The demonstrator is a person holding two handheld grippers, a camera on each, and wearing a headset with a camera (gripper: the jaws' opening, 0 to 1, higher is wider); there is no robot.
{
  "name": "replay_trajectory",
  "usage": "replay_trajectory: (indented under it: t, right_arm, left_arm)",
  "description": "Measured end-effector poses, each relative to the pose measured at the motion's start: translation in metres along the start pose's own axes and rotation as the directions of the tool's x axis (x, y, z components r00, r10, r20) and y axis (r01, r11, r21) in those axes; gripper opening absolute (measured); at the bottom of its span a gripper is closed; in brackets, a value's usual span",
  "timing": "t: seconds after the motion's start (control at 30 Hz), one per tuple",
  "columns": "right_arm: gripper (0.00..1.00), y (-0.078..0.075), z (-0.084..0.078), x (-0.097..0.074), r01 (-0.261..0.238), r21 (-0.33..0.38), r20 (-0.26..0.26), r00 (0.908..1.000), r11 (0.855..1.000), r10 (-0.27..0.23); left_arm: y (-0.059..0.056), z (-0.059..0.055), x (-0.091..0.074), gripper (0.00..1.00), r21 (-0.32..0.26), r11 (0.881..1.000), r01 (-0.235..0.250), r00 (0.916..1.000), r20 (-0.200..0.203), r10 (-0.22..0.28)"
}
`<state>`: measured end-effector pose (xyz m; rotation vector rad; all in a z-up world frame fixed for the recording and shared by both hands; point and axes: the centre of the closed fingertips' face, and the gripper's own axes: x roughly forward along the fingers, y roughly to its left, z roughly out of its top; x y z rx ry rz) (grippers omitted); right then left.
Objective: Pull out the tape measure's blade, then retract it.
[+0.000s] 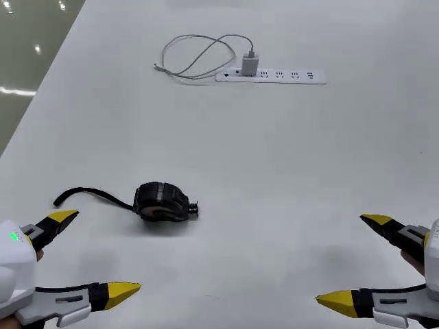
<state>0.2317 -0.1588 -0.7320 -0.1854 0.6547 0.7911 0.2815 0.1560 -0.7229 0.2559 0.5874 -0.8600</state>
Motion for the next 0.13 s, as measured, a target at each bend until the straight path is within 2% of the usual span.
replay_trajectory:
  t: [0.13]
  right_arm:
    - [0.99,-0.0003,-0.0007,0.0002,0.000,-0.001,-0.001,1.0000,1.000,0.000]
  left_arm:
    - [-0.0009,0.0002,0.0001,0.94,0.004,1.000,0.002,1.0000,-0.001,-0.002]
